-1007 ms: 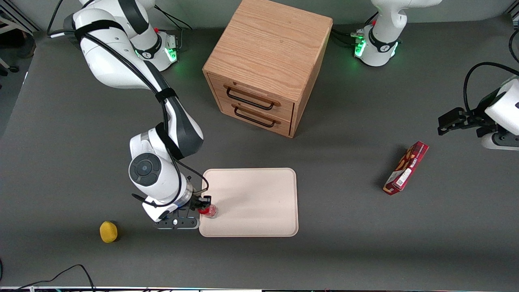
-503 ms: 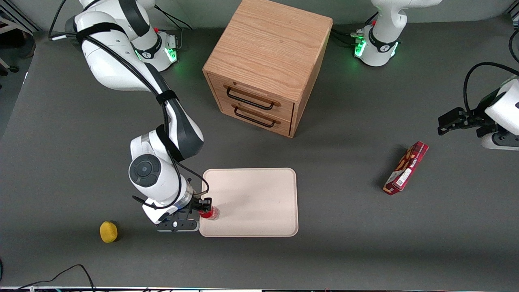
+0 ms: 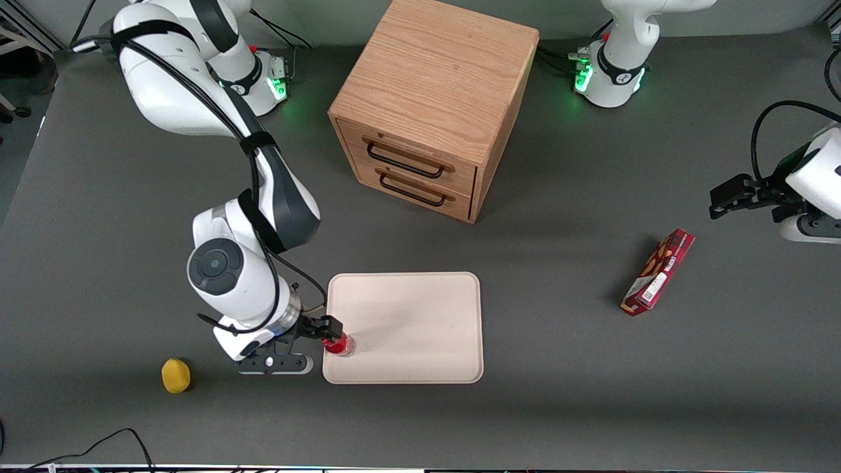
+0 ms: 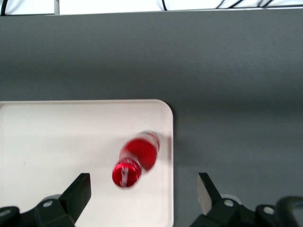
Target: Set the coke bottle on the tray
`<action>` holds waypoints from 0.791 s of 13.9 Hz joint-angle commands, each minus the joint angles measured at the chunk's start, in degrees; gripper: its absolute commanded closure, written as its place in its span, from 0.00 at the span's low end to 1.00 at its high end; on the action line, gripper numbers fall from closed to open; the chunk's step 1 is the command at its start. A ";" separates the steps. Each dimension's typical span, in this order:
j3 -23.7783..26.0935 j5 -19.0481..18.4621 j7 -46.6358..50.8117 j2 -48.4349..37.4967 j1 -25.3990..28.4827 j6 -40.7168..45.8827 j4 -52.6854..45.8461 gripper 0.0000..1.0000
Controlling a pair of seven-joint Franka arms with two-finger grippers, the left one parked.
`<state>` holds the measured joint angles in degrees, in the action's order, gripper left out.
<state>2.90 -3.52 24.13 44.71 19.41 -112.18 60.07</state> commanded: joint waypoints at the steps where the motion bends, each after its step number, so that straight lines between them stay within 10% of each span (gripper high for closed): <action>1: -0.08 -0.70 0.57 -6.55 -1.21 4.76 4.08 0.00; 11: 1.94 2.72 -9.42 -34.75 -14.03 8.65 29.04 0.00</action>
<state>3.58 -3.04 19.78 18.64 9.27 -102.35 80.95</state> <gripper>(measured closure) 0.000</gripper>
